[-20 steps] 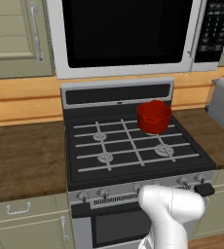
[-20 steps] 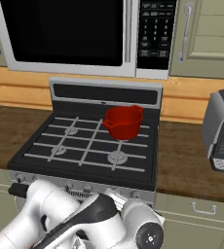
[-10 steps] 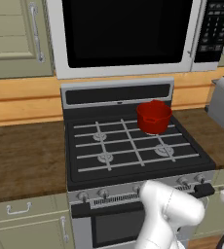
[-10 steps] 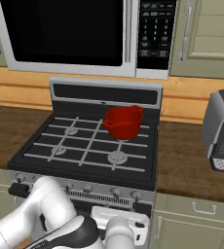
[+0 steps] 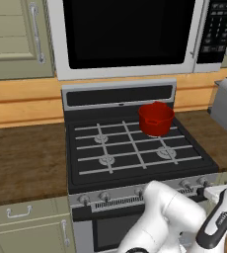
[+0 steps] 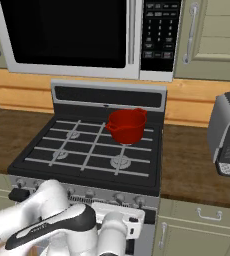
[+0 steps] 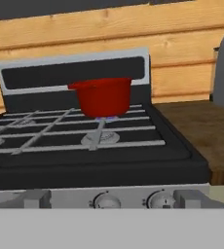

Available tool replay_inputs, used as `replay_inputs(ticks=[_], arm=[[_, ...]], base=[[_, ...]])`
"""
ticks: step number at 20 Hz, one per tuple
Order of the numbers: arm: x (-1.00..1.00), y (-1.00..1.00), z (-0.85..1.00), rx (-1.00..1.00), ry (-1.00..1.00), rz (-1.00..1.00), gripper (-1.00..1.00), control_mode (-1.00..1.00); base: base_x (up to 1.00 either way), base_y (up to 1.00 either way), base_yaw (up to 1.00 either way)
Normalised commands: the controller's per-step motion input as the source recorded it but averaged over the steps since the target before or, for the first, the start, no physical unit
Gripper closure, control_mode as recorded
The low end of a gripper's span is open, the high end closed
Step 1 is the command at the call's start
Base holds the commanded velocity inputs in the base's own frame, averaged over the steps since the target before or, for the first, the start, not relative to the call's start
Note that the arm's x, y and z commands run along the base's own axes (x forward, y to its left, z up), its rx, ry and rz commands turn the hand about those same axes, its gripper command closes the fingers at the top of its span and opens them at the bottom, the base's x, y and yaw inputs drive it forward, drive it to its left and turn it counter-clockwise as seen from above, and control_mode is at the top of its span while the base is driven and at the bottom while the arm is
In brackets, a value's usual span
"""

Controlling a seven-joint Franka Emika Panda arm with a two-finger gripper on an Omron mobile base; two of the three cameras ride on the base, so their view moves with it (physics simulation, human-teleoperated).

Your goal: Turn off the rear right burner of the stove.

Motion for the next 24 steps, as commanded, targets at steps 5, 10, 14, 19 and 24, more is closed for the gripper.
replay_inputs(ticks=[5,10,14,19,24], arm=[[0.00,0.00,-0.61,-0.23,-0.19,0.11,-1.00,-1.00],[0.14,0.00,-0.32,-0.07,-0.22,0.09,-1.00,-1.00],[0.44,0.00,-0.16,0.00,-0.20,0.03,-1.00,-1.00],[0.50,-0.04,-0.20,0.00,-0.16,0.05,-1.00,-1.00],[0.47,0.00,-0.36,-0.02,-0.13,0.06,-1.00,-1.00]], base=[[0.00,0.00,0.00],[0.00,0.00,0.00],[0.00,0.00,0.00],[0.00,0.00,0.00],[0.00,0.00,0.00]])
